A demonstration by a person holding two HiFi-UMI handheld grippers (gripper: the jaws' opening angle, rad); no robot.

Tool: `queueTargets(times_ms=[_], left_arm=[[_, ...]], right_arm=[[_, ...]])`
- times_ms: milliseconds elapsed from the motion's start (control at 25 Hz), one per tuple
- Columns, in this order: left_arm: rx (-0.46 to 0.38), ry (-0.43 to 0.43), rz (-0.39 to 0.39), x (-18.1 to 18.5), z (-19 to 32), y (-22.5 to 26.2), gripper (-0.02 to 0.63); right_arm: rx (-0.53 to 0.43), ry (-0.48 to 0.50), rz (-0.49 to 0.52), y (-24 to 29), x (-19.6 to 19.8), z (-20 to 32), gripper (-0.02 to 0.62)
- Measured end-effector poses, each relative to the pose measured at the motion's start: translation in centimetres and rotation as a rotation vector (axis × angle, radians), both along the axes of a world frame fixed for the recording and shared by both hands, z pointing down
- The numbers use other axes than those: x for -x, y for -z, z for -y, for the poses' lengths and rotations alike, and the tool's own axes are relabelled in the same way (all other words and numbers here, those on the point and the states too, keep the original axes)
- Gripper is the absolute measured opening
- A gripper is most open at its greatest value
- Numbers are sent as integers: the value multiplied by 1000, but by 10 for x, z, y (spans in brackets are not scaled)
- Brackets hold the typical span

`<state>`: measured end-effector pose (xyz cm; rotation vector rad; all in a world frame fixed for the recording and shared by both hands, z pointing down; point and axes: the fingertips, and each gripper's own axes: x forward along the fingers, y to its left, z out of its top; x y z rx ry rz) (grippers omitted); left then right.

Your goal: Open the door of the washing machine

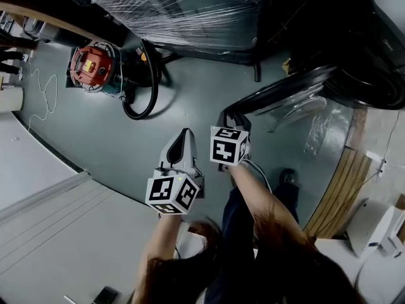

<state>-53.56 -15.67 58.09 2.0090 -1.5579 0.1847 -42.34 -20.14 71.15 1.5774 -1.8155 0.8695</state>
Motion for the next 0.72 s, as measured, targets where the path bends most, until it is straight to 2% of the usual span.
queueTargets(times_ms=[720], left_arm=[[19,34,0,18,-6,-10,14]], right_arm=[[-41,48,-43,1,16,40,84]])
